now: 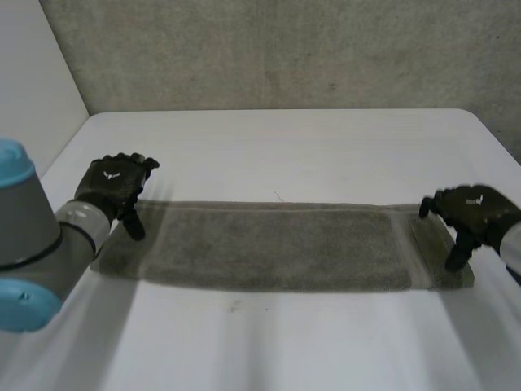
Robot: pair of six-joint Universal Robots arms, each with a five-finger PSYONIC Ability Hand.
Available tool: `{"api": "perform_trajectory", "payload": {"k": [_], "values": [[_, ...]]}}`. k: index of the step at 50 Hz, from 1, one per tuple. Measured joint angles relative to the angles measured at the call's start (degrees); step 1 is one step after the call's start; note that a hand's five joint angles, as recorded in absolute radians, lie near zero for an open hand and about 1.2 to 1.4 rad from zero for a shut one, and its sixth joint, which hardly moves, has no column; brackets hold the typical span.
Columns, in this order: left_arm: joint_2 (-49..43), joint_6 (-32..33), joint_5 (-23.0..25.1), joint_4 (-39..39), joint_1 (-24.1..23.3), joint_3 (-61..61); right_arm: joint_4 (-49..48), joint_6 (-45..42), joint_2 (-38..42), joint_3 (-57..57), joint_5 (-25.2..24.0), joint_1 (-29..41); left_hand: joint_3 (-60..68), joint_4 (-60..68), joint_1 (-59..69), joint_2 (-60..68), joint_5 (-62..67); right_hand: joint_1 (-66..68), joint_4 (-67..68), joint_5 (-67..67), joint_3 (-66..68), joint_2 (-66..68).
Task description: Fold the towel.
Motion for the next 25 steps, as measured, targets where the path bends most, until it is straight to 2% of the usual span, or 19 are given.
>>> {"api": "perform_trajectory", "payload": {"k": [3,5,14,20,21,23,25], "values": [[1.4,-0.1,0.1,2.8,0.1,-3.8,-1.6,-0.7,-0.6,3.1,-0.7,-0.8,0.0,0.0,0.0,0.0,0.0,0.0,0.0,0.0,0.0,0.0],[2.2,-0.2,0.2,5.4,0.2,-6.8,-5.6,-2.0,-1.2,9.3,-1.7,-2.7,0.0,0.0,0.0,0.0,0.0,6.0,3.1,5.0,5.5,4.9],[2.3,-0.2,0.2,7.9,0.7,-8.9,-11.7,-2.4,-0.1,14.8,-2.9,-4.8,0.0,0.0,0.0,0.0,0.0,13.2,9.4,10.8,11.9,11.9],[2.2,-0.3,0.3,7.8,0.7,-8.7,-15.0,-2.4,2.2,15.0,-3.0,-5.2,0.0,0.0,0.0,0.0,0.0,34.1,27.7,28.3,30.0,31.0],[2.2,-0.3,0.3,7.8,0.7,-8.7,-15.0,-2.4,2.2,15.0,-3.0,-5.2,0.0,0.0,0.0,0.0,0.0,34.1,27.7,28.3,30.0,31.0],[2.2,-0.4,0.2,7.7,0.6,-8.7,-16.3,-2.4,3.4,14.7,-2.7,-5.4,0.0,0.0,0.0,0.0,0.0,51.5,44.0,44.2,46.2,46.5],[2.2,-0.4,0.2,7.7,0.6,-8.7,-17.0,-2.5,3.7,14.5,-2.4,-5.7,0.0,0.0,0.0,0.0,0.0,52.6,45.3,45.3,47.5,47.4]]}}
